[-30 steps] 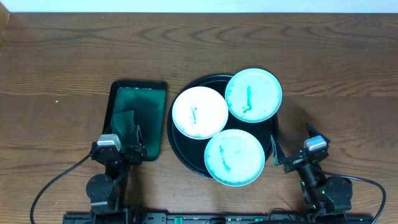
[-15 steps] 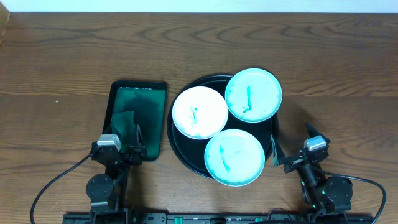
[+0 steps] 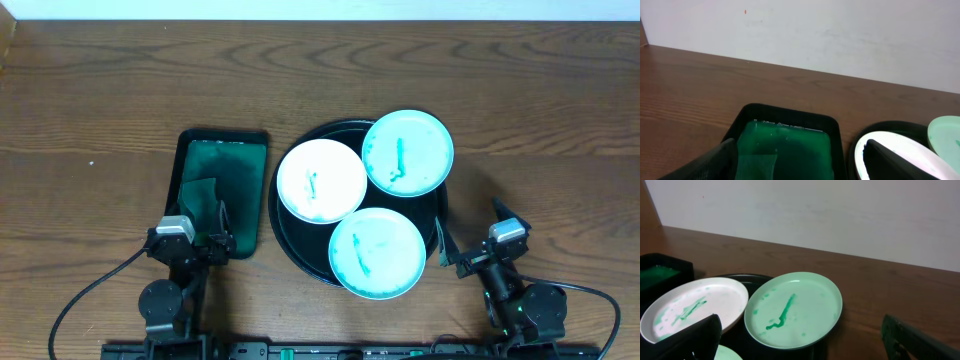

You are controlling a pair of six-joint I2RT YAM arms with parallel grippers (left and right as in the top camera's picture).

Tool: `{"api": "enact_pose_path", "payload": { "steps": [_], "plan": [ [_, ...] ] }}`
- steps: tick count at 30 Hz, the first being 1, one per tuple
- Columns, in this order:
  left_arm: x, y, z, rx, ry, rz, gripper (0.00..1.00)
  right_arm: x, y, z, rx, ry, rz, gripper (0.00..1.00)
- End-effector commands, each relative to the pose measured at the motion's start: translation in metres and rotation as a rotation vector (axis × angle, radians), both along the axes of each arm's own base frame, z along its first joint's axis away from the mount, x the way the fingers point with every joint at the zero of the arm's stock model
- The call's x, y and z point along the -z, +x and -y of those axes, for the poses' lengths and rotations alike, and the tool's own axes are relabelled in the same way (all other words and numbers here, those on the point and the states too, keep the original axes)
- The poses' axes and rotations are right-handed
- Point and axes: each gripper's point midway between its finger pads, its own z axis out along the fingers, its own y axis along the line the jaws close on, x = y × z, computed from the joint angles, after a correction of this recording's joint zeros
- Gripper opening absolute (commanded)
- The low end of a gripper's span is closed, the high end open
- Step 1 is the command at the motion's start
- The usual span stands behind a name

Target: Clean dirty plates on tray and stack at the side

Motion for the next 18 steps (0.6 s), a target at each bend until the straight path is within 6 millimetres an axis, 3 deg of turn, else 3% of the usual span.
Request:
{"api": "enact_pose_path", "payload": {
  "steps": [1, 7, 10, 12, 18],
  "plan": [
    [0.014, -0.001, 0.003, 0.018, 0.007, -0.048, 0.8, 0.001, 0.0, 0.002, 0.01, 0.013, -0.009, 0.99],
    [0.015, -0.001, 0.005, 0.026, 0.006, -0.051, 0.8, -0.004, -0.002, -0.005, -0.028, 0.031, 0.006, 0.99],
    [0.006, -0.003, 0.023, 0.136, -0.005, -0.018, 0.8, -0.016, -0.006, -0.015, -0.096, 0.043, 0.051, 0.99],
    [-0.007, -0.005, 0.037, 0.216, -0.014, 0.024, 0.8, -0.027, -0.008, -0.019, -0.125, 0.047, 0.1, 0.99],
    [-0.063, -0.011, 0.039, 0.221, -0.099, 0.108, 0.8, -0.08, -0.022, -0.026, -0.179, 0.046, 0.216, 0.99]
  ]
}}
